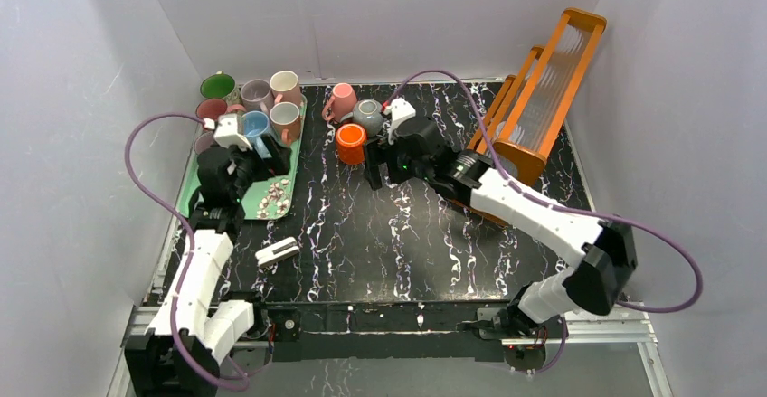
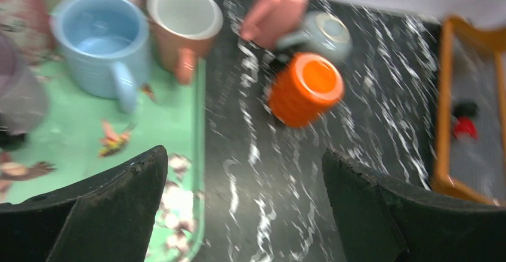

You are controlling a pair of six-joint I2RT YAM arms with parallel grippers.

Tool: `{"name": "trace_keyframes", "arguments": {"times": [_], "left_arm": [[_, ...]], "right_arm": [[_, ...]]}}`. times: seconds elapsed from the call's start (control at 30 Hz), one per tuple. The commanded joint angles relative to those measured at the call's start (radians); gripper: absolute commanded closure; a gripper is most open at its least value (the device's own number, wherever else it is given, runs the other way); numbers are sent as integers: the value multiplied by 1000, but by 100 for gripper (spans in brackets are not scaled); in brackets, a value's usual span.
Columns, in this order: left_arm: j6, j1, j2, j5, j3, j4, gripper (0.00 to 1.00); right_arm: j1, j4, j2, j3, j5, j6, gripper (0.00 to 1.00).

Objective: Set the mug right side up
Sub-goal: Place the cup on the tray, then move the cup to the center of the board.

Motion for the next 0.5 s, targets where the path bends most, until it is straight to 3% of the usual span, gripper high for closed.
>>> {"name": "trace_keyframes", "arguments": {"times": [0.0, 0.2, 0.47], "left_arm": [[47, -93, -116, 150, -78, -36, 2], [61, -167, -162, 224, -148, -37, 2], [83, -257, -239, 8, -120, -206, 2]], "right_arm": [[-32, 65, 100, 113, 25, -83, 1], [-72, 78, 275, 253, 9, -171, 1], [-168, 23, 478, 463, -79, -202, 12]]}}
